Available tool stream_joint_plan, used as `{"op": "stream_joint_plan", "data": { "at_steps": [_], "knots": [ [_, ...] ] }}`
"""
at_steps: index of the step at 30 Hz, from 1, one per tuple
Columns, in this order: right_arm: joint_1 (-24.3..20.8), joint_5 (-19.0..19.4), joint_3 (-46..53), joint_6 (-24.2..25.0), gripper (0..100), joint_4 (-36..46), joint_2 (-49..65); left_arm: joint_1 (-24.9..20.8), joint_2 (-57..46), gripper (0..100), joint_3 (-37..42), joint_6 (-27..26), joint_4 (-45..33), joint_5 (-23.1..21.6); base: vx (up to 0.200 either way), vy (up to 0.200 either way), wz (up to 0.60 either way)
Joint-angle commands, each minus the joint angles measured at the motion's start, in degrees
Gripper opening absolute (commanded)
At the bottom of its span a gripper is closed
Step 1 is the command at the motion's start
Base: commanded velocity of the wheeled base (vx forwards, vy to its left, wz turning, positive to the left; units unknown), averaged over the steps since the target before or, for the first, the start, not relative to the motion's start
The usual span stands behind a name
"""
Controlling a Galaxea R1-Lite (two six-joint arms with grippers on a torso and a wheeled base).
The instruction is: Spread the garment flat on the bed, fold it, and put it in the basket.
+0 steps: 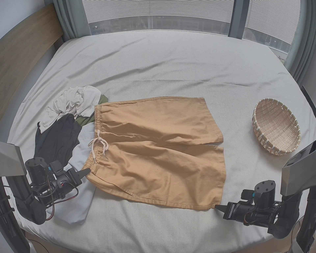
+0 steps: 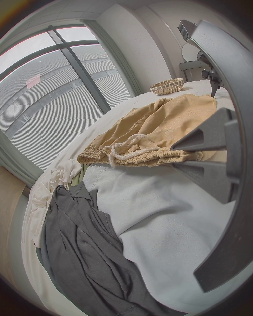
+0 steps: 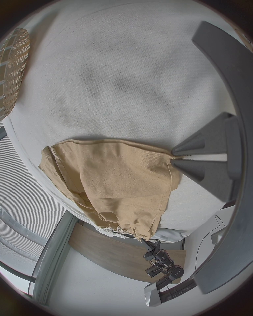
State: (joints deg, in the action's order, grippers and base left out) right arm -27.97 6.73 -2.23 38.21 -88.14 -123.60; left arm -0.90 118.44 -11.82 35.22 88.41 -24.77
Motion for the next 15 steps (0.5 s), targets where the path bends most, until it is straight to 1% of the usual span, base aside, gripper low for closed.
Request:
{"op": "stream_joint_plan", "data": {
  "at_steps": [1, 5, 7, 10, 11, 14, 15],
  "knots": [
    [0.0, 0.0, 2.2, 0.0, 0, 0.1, 3.6, 0.0, -0.2, 0, 1.7, -0.1, 0.0, -0.5, 0.0, 0.0, 0.0],
    [1.9, 0.0, 2.2, 0.2, 0, 1.1, 7.3, 0.4, -0.1, 0, 3.3, -0.2, 0.0, -0.5, 0.0, 0.0, 0.0],
    [2.7, 0.2, 2.2, -0.1, 0, 2.3, 7.2, 0.5, -0.1, 0, 3.7, -0.2, 0.0, -0.5, 0.0, 0.0, 0.0],
    [2.7, 0.3, 2.2, -0.3, 0, 3.3, 6.6, 0.6, -0.1, 0, 4.0, -0.2, 0.0, -0.7, 0.0, 0.0, 0.0],
    [2.2, 0.3, 2.2, -0.4, 100, 2.4, 4.6, 0.5, -0.1, 0, 3.9, -0.2, 0.0, -0.7, 0.0, 0.0, 0.0],
    [2.0, 0.2, 2.2, -0.4, 100, 1.6, 3.1, 0.4, -0.1, 0, 3.8, -0.2, 0.0, -0.7, 0.0, 0.0, 0.0],
    [1.5, 0.0, 2.0, -0.3, 100, -0.1, 1.2, 0.1, -0.1, 0, 3.7, -0.2, 0.0, -0.7, 0.0, 0.0, 0.0]
  ]
}}
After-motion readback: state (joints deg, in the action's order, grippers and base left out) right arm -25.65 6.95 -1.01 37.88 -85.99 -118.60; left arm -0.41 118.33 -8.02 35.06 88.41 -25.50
